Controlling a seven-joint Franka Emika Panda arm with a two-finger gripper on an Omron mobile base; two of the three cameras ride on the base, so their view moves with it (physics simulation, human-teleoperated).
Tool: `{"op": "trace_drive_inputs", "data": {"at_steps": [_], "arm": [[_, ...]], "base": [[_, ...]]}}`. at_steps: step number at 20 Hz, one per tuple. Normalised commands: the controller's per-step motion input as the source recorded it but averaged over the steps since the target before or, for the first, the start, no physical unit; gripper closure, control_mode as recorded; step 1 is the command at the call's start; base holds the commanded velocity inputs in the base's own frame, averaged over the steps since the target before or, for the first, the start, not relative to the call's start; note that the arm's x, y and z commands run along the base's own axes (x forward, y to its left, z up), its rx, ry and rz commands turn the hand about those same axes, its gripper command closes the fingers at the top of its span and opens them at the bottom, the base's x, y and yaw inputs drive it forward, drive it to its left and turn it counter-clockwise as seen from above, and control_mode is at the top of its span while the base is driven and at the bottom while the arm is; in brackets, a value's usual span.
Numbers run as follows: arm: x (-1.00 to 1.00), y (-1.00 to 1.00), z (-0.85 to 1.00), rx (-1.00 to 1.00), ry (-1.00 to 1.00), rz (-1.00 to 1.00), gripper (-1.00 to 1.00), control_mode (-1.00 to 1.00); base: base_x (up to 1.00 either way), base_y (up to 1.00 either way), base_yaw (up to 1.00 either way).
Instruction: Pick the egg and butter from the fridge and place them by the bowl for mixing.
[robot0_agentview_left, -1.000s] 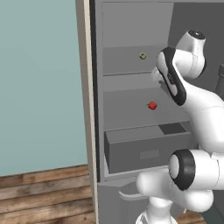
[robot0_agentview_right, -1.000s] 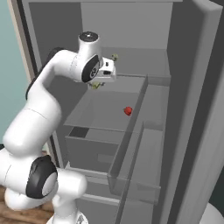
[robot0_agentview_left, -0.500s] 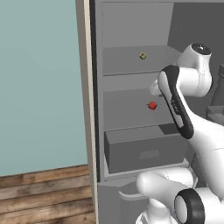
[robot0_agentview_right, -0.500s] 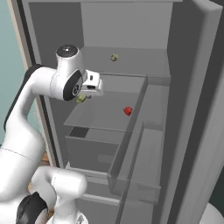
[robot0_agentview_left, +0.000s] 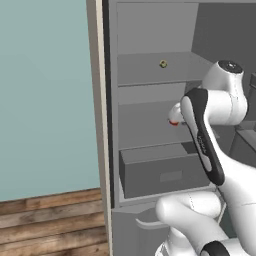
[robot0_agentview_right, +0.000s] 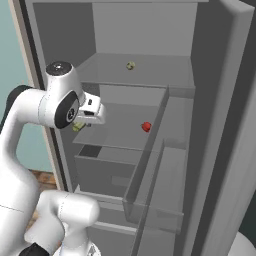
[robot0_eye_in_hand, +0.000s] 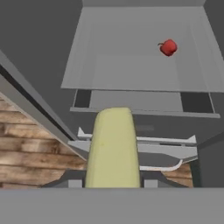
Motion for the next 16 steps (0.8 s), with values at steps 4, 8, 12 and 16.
{"op": "trace_drive_inputs", "data": {"at_steps": [4,8,12,16], "arm": [[-0.20,0.09,-0.03,0.00,0.07,0.01,1.00,-1.00],[0.00,0.00,0.00,0.00,0.00,0.00,1.00,1.00],[0.00,0.00,0.00,0.00,0.00,0.00,1.00,1.00],[0.00,0.00,0.00,0.00,0.00,0.00,1.00,1.00]], "base": [[0.00,0.00,0.00],[0.00,0.00,0.00],[-0.12,0.01,0.01],[-0.47,0.12,0.24]]}}
